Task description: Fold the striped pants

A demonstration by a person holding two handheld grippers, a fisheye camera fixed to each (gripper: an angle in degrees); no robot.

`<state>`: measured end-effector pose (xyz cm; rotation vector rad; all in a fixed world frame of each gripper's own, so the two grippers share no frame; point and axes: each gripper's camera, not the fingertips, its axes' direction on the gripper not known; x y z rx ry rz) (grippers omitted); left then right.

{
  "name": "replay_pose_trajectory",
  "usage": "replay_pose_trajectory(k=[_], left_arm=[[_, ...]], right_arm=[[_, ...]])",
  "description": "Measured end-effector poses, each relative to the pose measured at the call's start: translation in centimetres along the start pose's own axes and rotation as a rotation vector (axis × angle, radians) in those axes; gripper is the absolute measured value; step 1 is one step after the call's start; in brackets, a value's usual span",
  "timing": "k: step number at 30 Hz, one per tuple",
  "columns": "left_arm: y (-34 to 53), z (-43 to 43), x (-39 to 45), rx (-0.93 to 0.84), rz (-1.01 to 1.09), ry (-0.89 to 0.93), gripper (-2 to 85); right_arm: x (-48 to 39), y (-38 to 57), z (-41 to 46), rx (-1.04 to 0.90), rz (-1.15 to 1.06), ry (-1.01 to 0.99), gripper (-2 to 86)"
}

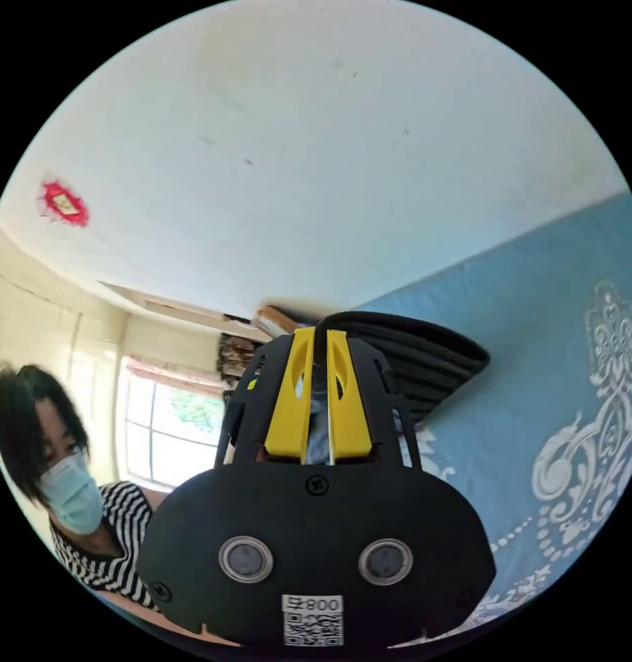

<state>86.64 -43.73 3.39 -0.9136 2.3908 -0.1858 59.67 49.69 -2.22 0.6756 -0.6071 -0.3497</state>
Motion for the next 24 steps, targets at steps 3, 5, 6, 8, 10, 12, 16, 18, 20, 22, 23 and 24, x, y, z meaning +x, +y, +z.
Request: replay_pose_trajectory(k=[3, 5, 6, 8, 10, 12, 16, 18, 20, 22, 23, 24], left_arm=[[2.5, 1.0, 0.5, -0.078, -0.019, -0.097, 9.4], [4.7, 1.7, 0.0, -0.145, -0.054, -0.166, 10.0], [6.1, 2.3, -0.6, -0.182, -0.091, -0.191, 10.3], [8.1, 3.3, -1.0, -0.261, -0.119, -0.244, 10.8], [9.5, 4.8, -0.8, -0.357, -0.073, -0.321, 11.6], [11.0, 7.6, 0.2, -0.528, 0.033, -0.504, 11.9], [13.2, 11.8, 2.3, -0.68, 0.215, -0.655, 10.6], [14.5, 14.0, 3.9, -0.713, 0.345, -0.786, 8.7], [15.4, 15.4, 5.2, -0.743, 0.421, -0.846, 7.5], [16.5, 16.3, 6.3, -0.759, 0.482, -0.873, 6.0], [17.0, 16.8, 6.9, -0.759, 0.501, -0.885, 5.1], [17.2, 17.2, 7.4, -0.754, 0.487, -0.881, 4.4]], right_arm=[[1.3, -0.6, 1.3, -0.033, 0.129, 0.167, 6.0], [1.8, 0.9, 1.3, -0.023, 0.137, 0.151, 6.8], [2.2, 2.1, 1.4, -0.022, 0.154, 0.213, 7.3], [2.8, 3.9, 1.7, -0.049, 0.182, 0.306, 8.0], [3.1, 5.1, 2.5, -0.098, 0.194, 0.417, 8.8], [2.0, 5.4, 3.4, -0.113, 0.144, 0.536, 9.6], [-1.1, 3.9, 4.9, -0.067, 0.022, 0.654, 10.7], [-1.9, 2.8, 6.9, -0.128, 0.0, 0.736, 10.4], [-1.7, 2.4, 8.4, -0.191, 0.011, 0.734, 9.1], [-2.3, 2.5, 8.7, -0.177, 0.007, 0.772, 7.3], [-2.7, 2.6, 8.8, -0.179, -0.004, 0.765, 5.9], [-3.1, 2.7, 8.5, -0.203, -0.001, 0.716, 5.0]])
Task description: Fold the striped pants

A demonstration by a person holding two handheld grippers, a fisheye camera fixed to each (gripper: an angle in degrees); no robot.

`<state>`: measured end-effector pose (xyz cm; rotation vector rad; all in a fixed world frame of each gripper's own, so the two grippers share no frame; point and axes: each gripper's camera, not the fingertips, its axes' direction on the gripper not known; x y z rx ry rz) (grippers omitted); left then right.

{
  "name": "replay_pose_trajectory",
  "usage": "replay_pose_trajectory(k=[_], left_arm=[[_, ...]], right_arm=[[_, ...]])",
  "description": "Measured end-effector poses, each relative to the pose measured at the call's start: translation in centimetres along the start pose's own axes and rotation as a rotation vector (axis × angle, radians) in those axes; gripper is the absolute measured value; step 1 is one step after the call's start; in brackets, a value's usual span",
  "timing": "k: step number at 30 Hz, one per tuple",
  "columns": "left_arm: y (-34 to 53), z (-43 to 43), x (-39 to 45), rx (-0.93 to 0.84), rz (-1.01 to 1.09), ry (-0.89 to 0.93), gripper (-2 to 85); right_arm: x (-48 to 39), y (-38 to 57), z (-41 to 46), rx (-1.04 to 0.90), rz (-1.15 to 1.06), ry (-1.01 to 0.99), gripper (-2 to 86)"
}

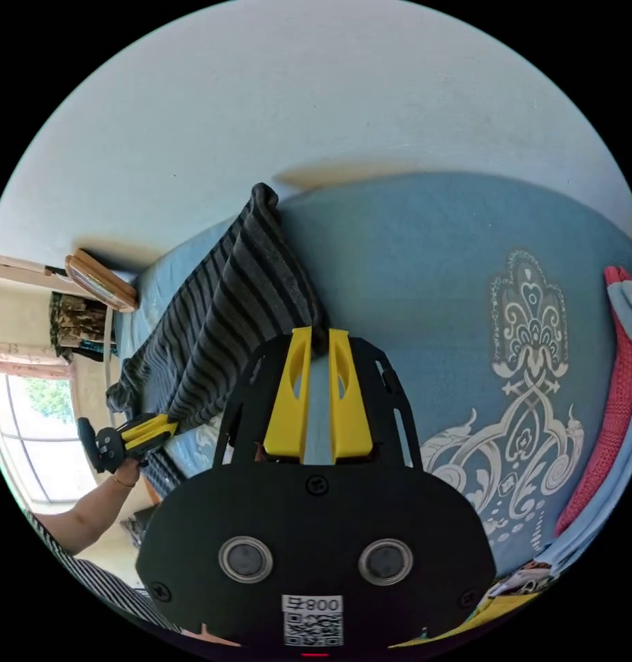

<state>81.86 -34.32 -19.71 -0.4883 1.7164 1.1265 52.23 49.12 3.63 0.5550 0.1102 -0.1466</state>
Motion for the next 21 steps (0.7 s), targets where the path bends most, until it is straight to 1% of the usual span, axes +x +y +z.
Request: replay_pose_trajectory(k=[3, 6, 8, 11, 14, 17, 18, 21], left_arm=[[-0.1, -1.2, 1.4, 0.028, -0.04, 0.038, 3.5], [0.3, -3.2, 3.7, 0.1, -0.028, 0.074, 3.0], [0.4, -3.9, 5.6, 0.114, 0.004, 0.108, 2.9], [0.5, -3.5, 9.3, 0.089, 0.053, 0.14, 3.0], [0.6, -1.9, 12.4, 0.035, 0.067, 0.183, 3.4], [0.3, 0.0, 14.4, -0.039, 0.066, 0.196, 4.2], [0.1, -0.1, 14.7, -0.032, 0.045, 0.211, 4.6], [0.0, -1.4, 15.3, -0.018, 0.034, 0.256, 5.9]], right_arm=[[0.1, 1.2, -2.6, -0.001, -0.033, -0.115, 3.9], [0.5, 3.7, -7.1, 0.011, -0.092, -0.154, 3.3], [1.1, 5.8, -9.8, 0.007, -0.102, -0.141, 3.0], [2.8, 10.0, -12.6, -0.013, -0.031, -0.17, 2.7], [4.4, 13.7, -12.8, -0.062, 0.061, -0.144, 2.5], [6.5, 15.0, -10.8, -0.089, 0.162, -0.187, 2.5], [7.1, 14.9, -9.9, -0.111, 0.191, -0.184, 2.5], [7.0, 14.2, -8.6, -0.157, 0.174, -0.131, 2.7]])
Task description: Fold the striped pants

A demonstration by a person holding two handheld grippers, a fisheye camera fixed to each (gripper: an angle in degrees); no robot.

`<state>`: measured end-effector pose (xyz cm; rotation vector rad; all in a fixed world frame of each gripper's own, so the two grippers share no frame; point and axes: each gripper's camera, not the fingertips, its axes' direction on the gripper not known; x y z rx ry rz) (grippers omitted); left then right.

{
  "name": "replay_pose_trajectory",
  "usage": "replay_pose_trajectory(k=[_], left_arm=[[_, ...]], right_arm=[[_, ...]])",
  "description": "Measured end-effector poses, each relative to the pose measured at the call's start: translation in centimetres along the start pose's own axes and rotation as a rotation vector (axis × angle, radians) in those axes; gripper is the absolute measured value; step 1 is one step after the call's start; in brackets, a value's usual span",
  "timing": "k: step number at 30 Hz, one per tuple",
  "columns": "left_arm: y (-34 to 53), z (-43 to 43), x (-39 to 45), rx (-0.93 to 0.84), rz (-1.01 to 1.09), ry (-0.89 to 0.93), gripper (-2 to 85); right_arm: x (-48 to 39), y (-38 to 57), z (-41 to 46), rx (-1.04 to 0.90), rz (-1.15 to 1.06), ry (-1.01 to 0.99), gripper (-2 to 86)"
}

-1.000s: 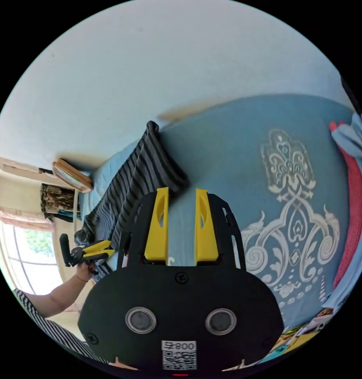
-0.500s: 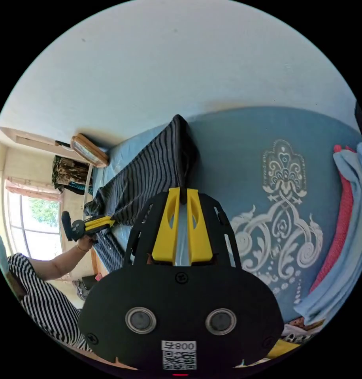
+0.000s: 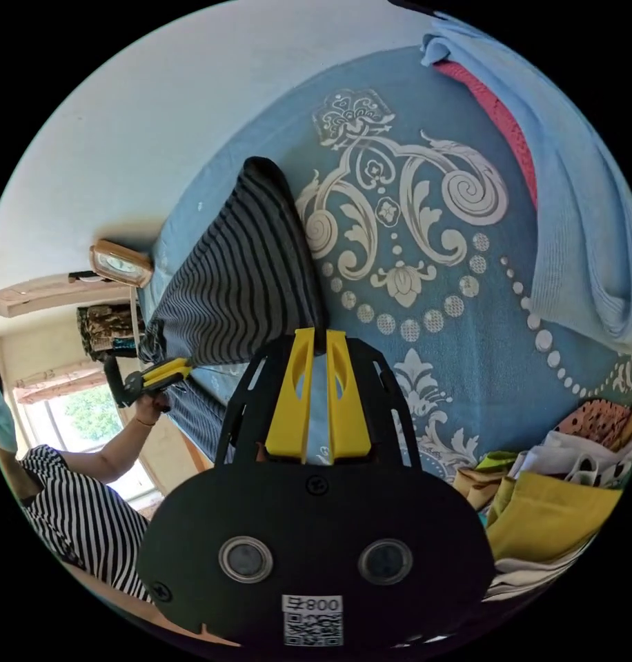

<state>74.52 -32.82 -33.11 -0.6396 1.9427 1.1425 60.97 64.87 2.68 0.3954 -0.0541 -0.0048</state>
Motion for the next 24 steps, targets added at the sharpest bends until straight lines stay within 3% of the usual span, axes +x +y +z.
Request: replay_pose_trajectory(k=[4, 10, 15, 18, 24], left_arm=[[0.9, -2.5, 0.5, 0.084, -0.028, 0.026, 7.0], [0.9, -6.4, -5.3, 0.165, -0.261, -0.179, 8.4], [-3.6, -4.9, -7.5, -0.046, -0.156, -0.372, 7.6], [-5.6, -3.0, -6.0, -0.196, -0.028, -0.491, 2.1], [-6.9, -5.1, -4.0, -0.136, -0.03, -0.54, 1.2]], right_arm=[[0.2, 0.0, -0.3, 0.012, 0.01, -0.025, 2.7], [0.6, -0.6, -0.1, -0.008, 0.016, -0.034, 2.7], [1.3, -0.7, -0.1, 0.017, 0.044, -0.084, 2.8], [1.5, -0.9, -0.1, 0.022, 0.047, -0.1, 2.8], [1.6, -1.2, -0.1, 0.034, 0.031, -0.125, 2.9]])
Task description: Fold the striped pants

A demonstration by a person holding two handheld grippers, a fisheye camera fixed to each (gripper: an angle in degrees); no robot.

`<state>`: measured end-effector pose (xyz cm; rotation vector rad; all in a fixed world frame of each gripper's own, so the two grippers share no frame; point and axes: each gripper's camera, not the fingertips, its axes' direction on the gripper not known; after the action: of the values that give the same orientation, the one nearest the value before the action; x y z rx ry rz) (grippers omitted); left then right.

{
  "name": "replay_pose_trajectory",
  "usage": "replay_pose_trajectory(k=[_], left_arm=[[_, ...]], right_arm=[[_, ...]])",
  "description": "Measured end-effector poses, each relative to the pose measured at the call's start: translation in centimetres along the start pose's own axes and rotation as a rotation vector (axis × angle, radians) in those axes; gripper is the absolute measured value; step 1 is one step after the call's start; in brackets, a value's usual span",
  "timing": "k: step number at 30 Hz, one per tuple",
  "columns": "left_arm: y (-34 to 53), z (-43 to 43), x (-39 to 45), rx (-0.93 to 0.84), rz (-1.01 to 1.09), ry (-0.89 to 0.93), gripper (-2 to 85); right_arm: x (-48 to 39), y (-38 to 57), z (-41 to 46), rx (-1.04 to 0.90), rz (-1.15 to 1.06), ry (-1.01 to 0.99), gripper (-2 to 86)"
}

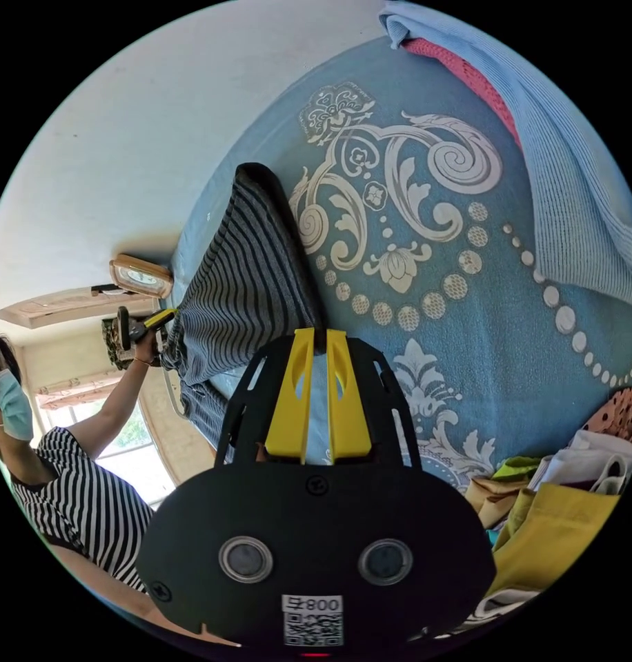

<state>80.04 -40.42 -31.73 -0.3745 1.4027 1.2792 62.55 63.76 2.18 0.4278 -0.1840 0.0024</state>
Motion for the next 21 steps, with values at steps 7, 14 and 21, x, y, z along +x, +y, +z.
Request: replay_pose_trajectory(k=[7, 14, 21], left_arm=[[0.5, -1.9, 1.5, 0.013, 0.089, 0.115, 7.9], [0.8, -2.7, 2.3, -0.052, 0.065, -0.027, 1.3], [1.2, -8.3, -2.0, 0.096, -0.13, 0.021, 0.8]], right_arm=[[0.4, -0.4, 1.0, 0.005, 0.007, -0.021, 2.9], [0.0, -1.0, 2.0, -0.005, -0.029, -0.029, 2.3], [-1.1, 0.3, 2.0, 0.024, -0.073, 0.069, 0.9]])
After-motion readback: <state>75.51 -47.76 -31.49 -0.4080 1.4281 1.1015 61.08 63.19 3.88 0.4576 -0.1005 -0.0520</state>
